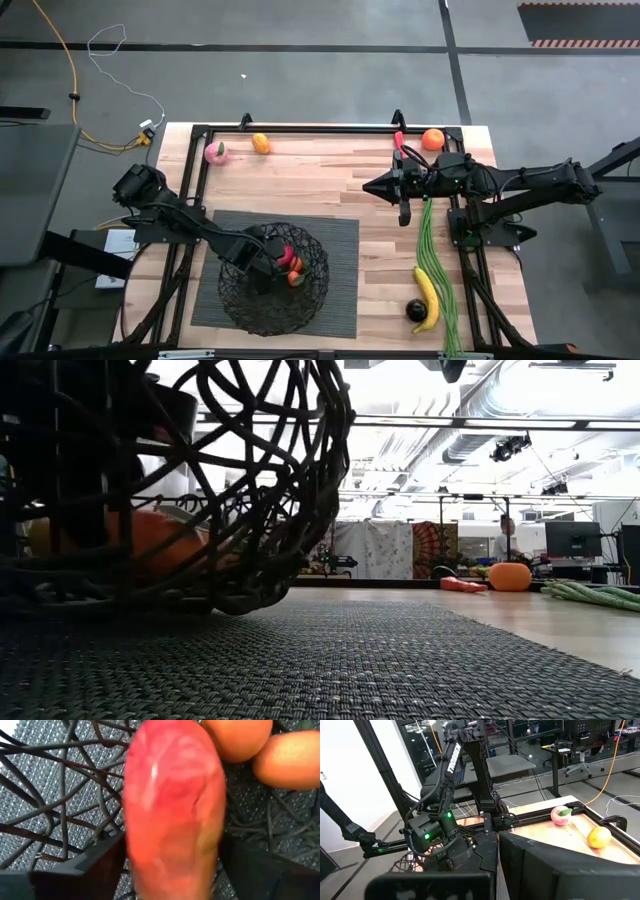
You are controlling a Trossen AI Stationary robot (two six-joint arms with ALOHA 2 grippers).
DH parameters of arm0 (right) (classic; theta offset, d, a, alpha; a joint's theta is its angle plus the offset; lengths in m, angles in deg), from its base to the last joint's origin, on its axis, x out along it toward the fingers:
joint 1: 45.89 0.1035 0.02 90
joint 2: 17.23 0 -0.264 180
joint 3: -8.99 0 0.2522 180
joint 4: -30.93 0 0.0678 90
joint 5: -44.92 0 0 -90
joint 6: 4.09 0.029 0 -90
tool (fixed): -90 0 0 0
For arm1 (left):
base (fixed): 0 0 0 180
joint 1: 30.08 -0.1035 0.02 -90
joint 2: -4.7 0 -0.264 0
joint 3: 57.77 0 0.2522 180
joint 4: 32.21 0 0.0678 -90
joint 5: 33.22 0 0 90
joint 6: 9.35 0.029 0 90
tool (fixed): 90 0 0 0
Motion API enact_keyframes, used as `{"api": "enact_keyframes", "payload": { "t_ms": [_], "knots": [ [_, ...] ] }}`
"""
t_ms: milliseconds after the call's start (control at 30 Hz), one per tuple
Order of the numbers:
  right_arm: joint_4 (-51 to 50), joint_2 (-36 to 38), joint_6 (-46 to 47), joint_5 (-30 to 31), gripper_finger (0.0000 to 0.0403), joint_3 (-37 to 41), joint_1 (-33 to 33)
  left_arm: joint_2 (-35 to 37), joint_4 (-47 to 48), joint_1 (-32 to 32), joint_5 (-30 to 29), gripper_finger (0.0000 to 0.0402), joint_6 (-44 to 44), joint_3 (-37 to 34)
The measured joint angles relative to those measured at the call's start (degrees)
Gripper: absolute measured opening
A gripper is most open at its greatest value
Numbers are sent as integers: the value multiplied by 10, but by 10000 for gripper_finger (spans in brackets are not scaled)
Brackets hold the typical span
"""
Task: Build produce basket
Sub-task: Put the red mango into the black wire basket, then put the orange carrot into the black wire basket
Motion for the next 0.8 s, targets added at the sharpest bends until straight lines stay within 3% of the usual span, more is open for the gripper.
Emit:
{"api": "enact_keyframes", "payload": {
  "t_ms": [233, 600, 800],
  "knots": [
    [-1, 0, -2, 0, 0, 0, 0, 0, 3, -1, 12, 340, 18, 13],
    [-2, 0, 0, 0, 0, 0, 0, 0, 37, -37, 45, 344, 114, 80],
    [-2, 0, 0, 0, 0, 0, 0, 80, 75, -70, 18, 344, 204, 138]
  ]
}}
